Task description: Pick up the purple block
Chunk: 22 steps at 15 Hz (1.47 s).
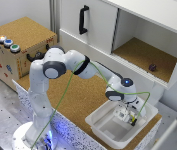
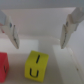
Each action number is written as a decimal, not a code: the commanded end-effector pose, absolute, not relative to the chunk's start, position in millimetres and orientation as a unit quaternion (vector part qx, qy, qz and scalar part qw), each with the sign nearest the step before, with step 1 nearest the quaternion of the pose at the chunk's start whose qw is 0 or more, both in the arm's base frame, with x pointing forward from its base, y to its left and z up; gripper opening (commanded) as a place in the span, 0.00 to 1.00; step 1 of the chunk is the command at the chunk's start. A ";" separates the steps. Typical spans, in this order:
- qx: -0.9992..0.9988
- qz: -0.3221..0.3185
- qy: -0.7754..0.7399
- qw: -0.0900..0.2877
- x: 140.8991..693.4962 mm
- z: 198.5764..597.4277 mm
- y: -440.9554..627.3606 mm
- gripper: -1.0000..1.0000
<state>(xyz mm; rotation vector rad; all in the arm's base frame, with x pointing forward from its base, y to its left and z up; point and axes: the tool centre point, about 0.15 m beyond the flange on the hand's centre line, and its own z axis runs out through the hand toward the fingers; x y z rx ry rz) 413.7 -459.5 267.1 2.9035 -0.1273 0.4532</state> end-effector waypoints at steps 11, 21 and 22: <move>0.955 0.288 -0.066 -0.009 510.1 447.3 -354.1 1.00; 0.950 0.299 -0.086 0.009 599.9 509.8 -357.8 1.00; 0.951 0.295 -0.087 0.010 606.5 509.3 -360.3 1.00</move>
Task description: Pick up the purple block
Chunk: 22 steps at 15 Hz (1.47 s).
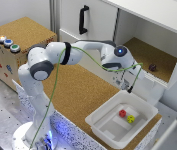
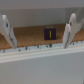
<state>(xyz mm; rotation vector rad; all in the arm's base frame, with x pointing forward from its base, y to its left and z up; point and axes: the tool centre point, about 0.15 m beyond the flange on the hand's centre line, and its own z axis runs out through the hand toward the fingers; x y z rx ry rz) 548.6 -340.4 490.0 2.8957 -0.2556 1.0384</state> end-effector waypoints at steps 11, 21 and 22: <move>0.963 0.261 -0.071 0.004 668.3 491.1 -390.3 1.00; 0.965 0.253 -0.064 -0.012 691.6 471.4 -402.0 1.00; 0.965 0.253 -0.068 -0.012 691.0 464.0 -403.1 0.00</move>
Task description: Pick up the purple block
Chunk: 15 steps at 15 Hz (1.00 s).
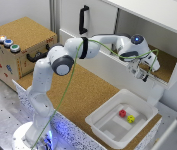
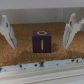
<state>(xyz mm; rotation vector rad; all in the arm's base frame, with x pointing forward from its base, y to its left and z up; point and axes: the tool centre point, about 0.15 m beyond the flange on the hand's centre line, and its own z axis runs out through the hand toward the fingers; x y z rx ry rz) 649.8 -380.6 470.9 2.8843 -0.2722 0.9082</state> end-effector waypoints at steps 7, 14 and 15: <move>0.959 0.273 -0.073 -0.020 685.3 466.0 -404.2 0.00; 0.949 0.313 -0.048 0.015 665.0 480.0 -390.9 0.00; 0.948 0.317 -0.041 0.008 656.9 483.0 -387.5 0.00</move>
